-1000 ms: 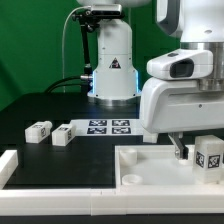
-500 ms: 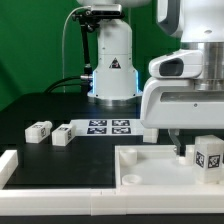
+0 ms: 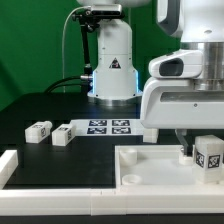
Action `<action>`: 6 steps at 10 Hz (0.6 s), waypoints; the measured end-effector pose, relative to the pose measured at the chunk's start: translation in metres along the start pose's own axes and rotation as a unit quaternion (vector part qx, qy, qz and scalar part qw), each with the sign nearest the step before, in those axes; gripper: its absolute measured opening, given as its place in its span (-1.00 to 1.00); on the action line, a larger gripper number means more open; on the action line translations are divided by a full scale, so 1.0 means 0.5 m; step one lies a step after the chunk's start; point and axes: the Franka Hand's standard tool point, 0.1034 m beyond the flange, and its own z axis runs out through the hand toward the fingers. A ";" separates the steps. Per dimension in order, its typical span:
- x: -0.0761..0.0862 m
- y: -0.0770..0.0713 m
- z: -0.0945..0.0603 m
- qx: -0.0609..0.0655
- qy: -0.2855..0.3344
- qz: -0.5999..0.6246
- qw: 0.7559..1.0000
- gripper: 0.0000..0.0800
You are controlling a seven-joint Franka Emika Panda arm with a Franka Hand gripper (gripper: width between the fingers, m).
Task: Assemble one leg
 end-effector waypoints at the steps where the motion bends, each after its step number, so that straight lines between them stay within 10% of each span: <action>1: 0.000 0.000 0.000 0.000 0.000 0.000 1.000 -0.27; 6: -0.001 0.001 0.002 0.011 0.008 0.156 0.988 -0.27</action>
Offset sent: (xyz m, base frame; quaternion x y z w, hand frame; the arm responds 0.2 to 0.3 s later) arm 0.0000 0.0000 0.0000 0.0000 0.0000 0.0899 0.9960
